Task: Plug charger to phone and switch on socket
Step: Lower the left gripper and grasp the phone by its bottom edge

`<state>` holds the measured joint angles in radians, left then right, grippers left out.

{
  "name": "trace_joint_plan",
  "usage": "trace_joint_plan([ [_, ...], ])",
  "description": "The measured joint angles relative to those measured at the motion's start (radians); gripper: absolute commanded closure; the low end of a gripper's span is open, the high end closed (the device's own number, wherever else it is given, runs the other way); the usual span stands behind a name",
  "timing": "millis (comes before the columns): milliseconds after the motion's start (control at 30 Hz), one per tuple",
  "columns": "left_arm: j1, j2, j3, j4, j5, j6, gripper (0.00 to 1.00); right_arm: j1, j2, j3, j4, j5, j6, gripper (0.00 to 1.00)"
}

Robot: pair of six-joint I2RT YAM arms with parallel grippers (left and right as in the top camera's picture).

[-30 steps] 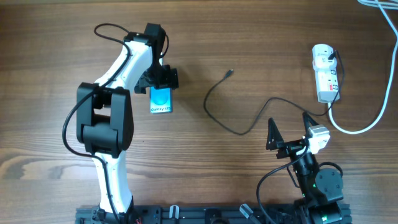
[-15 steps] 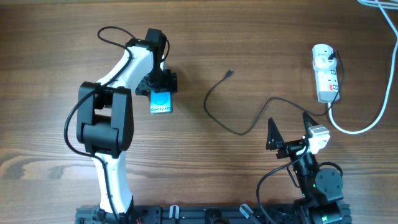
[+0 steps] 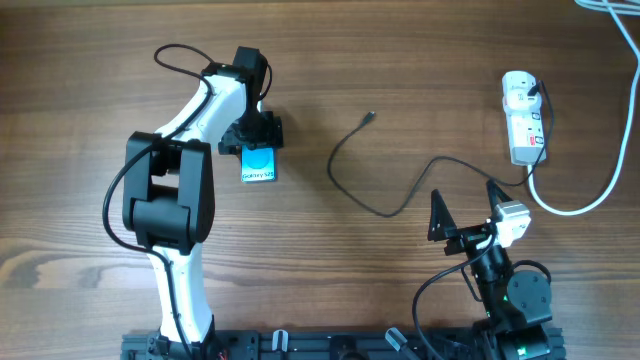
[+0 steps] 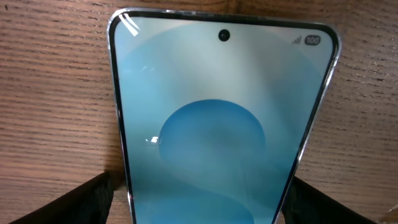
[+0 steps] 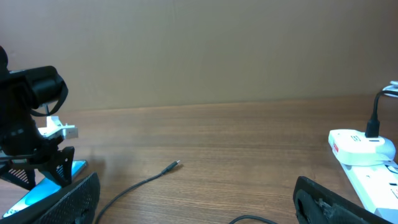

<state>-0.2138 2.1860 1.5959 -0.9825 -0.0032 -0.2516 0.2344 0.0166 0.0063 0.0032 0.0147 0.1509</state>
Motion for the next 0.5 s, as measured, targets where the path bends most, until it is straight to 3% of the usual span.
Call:
trace_joint_plan([
  [500,-0.023,-0.002,-0.002,0.015,-0.003,-0.051,0.22,0.000,0.000,0.000,0.000,0.000,0.000,0.00],
])
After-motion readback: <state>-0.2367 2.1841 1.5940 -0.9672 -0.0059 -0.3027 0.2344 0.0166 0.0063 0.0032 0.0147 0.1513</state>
